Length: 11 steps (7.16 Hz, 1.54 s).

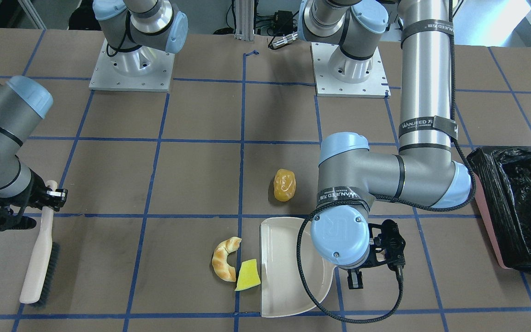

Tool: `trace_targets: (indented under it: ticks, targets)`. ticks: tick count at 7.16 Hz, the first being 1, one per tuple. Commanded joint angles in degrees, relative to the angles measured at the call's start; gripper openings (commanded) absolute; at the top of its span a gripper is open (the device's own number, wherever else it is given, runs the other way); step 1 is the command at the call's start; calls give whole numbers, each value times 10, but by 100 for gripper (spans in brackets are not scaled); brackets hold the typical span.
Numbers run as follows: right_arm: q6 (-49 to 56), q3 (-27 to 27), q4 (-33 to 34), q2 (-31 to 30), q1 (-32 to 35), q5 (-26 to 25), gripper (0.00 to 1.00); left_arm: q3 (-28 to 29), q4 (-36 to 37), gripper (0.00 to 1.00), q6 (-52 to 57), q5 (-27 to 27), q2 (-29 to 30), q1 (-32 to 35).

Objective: Sweep and dump trash into bin
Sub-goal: 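Drag the dustpan toward the sponge and bread roll with the left gripper, then sweep the sponge and bread roll into the dustpan with the right-held brush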

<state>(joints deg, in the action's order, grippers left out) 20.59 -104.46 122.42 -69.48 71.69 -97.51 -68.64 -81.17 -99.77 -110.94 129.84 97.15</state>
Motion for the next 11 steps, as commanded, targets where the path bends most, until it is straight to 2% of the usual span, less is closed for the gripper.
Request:
trace_targets:
  ticks: [1, 3, 5, 6, 7, 8, 11]
  targets:
    - [-4, 1, 2, -23, 6, 0, 16, 0, 3, 0, 1, 0, 0, 1]
    - [-20, 2, 2, -34, 35, 1, 17, -4, 3, 0, 2, -1, -1, 1]
    - [-171, 15, -7, -32, 147, 18, 18, -4, 3, 0, 2, -1, -1, 1]
    - [-246, 43, -53, -29, 198, 63, 18, -4, 3, 0, 1, 0, -1, 1]
    - [-280, 75, -89, -26, 223, 85, 17, -4, 2, 0, -1, 2, -1, 1]
    - [-284, 80, -96, -20, 230, 93, 17, -4, 3, 0, -1, 2, -1, 1]
    - [-348, 110, -80, 31, 285, 86, 16, -4, 3, 0, -1, 2, -1, 1]
